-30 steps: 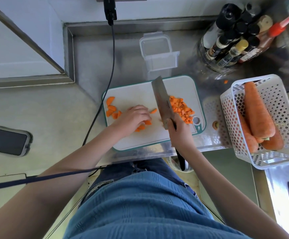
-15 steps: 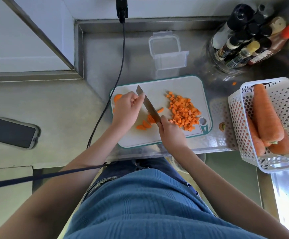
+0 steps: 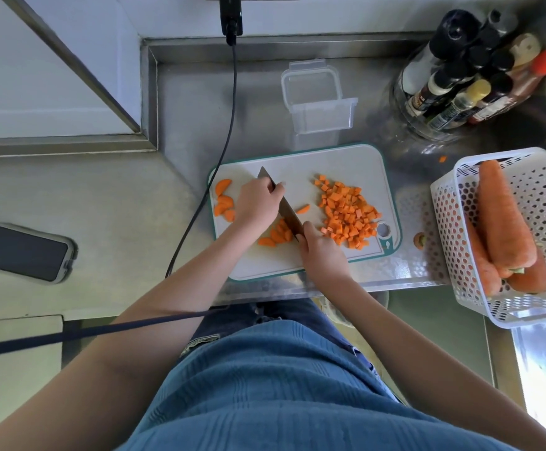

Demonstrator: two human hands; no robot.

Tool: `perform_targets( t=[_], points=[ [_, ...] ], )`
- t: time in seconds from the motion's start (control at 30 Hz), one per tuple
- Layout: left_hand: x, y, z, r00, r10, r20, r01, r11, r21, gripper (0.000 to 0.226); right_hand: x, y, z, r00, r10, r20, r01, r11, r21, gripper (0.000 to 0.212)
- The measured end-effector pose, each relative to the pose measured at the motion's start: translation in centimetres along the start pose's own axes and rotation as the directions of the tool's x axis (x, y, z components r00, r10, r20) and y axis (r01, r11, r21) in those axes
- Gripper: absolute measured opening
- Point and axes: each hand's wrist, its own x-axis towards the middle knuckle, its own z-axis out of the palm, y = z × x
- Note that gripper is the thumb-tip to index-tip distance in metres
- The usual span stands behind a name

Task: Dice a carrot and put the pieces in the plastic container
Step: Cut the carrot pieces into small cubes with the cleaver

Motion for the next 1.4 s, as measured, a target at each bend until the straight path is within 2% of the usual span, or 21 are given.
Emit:
perform_targets(
  t=[0.1,0.17,0.2,0.23,0.3,0.37,0.47,0.57,0.63,0.77,0.9,1.0,1.13,1.23,1.4],
  points=[
    [-0.4,-1.6,-0.5,0.997,0.065,-0.043,-0.066,0.997,-0.027,0.042,-0.3,0.7,-1.1,0.998,-0.043,-0.048,0.051,0.983,0.175,0.013],
    [-1.5,-3.5,-1.1,0.97,0.225,-0.092,-0.223,0.974,0.028,0.02,-0.8,1.2,-2.2,0.99,-0.02,-0.14,0.058,0.96,0.273,0.013],
    [-2.1,-4.3,-1.3,0.939,0.342,-0.035,-0.338,0.936,0.096,0.013,-1.0,1.4,-2.8,0.983,0.008,-0.186,0.049,0.952,0.302,0.013],
    [-2.4,-4.8,-1.2,0.902,0.424,0.085,-0.433,0.888,0.158,0.024,-1.1,1.7,-3.3,0.974,0.042,-0.222,0.035,0.943,0.332,0.013],
    [-2.7,-5.1,-0.6,0.839,0.439,0.323,-0.516,0.831,0.209,0.051,-1.2,2.3,-4.1,0.959,0.109,-0.261,-0.002,0.925,0.379,0.017],
    [-2.3,-4.8,0.1,0.815,0.439,0.379,-0.539,0.814,0.217,0.065,-1.2,2.8,-4.6,0.949,0.156,-0.273,-0.038,0.919,0.393,0.019],
    [-1.8,-4.3,1.1,0.784,0.497,0.37,-0.599,0.763,0.243,0.059,-1.7,3.2,-4.7,0.943,0.183,-0.277,-0.058,0.913,0.404,0.02],
    [-1.3,-4.1,1.5,0.802,0.517,0.299,-0.588,0.772,0.242,0.032,-2.2,3.3,-4.6,0.943,0.183,-0.277,-0.07,0.925,0.374,0.019],
    [-1.2,-4.0,1.6,0.826,0.503,0.253,-0.554,0.808,0.201,0.024,-2.4,3.1,-4.3,0.946,0.181,-0.269,-0.08,0.934,0.349,0.017],
    [-1.6,-3.6,2.2,0.893,0.418,0.168,-0.439,0.89,0.123,0.027,-1.9,2.6,-3.2,0.958,0.169,-0.23,-0.083,0.937,0.34,0.015],
    [-2.5,-3.4,3.1,0.938,0.334,0.094,-0.342,0.935,0.094,0.032,-0.8,1.8,-2.6,0.97,0.166,-0.177,-0.123,0.965,0.231,0.016],
    [-2.9,-3.6,3.2,0.94,0.325,0.106,-0.335,0.937,0.096,0.039,-0.3,1.4,-2.5,0.973,0.163,-0.162,-0.133,0.975,0.178,0.021],
    [-3.2,-3.8,2.9,0.932,0.325,0.16,-0.337,0.94,0.049,0.048,-0.4,1.2,-2.6,0.961,0.156,-0.228,-0.114,0.976,0.188,0.018],
    [-3.2,-3.7,2.9,0.923,0.34,0.183,-0.358,0.93,0.08,0.044,-0.4,1.1,-2.8,0.964,0.177,-0.201,-0.143,0.975,0.17,0.02],
    [-3.5,-3.0,3.7,0.925,0.358,0.128,-0.37,0.924,0.094,0.033,0.4,-0.1,-2.5,0.968,0.19,-0.161,-0.18,0.981,0.077,0.02]
  ],
)
